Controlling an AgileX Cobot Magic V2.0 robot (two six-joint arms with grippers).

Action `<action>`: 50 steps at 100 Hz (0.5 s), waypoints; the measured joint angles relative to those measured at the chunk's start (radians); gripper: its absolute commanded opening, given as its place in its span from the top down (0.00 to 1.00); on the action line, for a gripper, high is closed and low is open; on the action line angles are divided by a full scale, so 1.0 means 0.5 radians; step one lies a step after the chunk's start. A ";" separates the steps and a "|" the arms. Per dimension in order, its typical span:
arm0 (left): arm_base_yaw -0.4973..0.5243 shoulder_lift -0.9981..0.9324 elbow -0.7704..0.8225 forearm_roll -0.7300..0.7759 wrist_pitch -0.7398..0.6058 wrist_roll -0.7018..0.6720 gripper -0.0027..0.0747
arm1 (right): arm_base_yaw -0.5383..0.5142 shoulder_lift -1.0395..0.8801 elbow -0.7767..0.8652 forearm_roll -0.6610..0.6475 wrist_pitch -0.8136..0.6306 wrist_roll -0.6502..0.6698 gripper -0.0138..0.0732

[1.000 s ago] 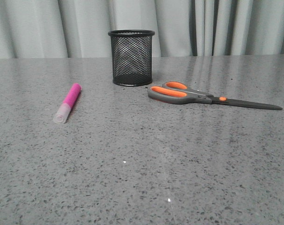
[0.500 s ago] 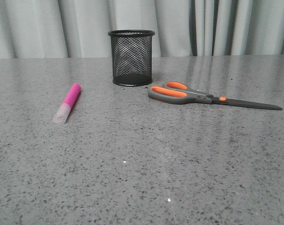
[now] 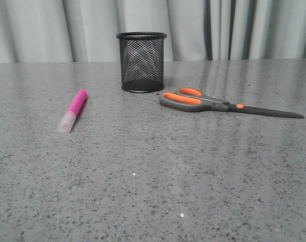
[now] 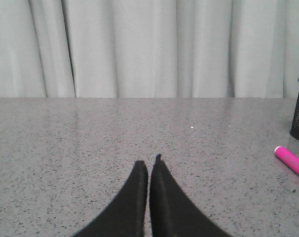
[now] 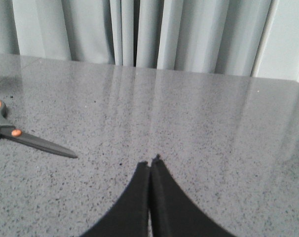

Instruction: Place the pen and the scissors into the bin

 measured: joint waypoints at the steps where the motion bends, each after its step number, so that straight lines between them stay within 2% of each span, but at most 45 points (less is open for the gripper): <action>1: 0.000 0.000 0.000 -0.017 0.000 0.000 0.99 | 0.000 0.000 0.000 0.000 -0.009 0.000 0.93; 14: 0.000 0.000 0.000 -0.191 0.000 0.000 0.99 | 0.000 0.000 0.000 0.046 -0.110 0.000 0.93; 33: 0.000 0.000 0.000 -0.567 0.000 0.000 0.99 | 0.000 0.000 0.000 0.284 -0.181 0.000 0.93; 50: 0.000 0.000 0.000 -0.715 -0.003 -0.003 0.99 | 0.000 0.000 0.000 0.452 -0.187 0.000 0.93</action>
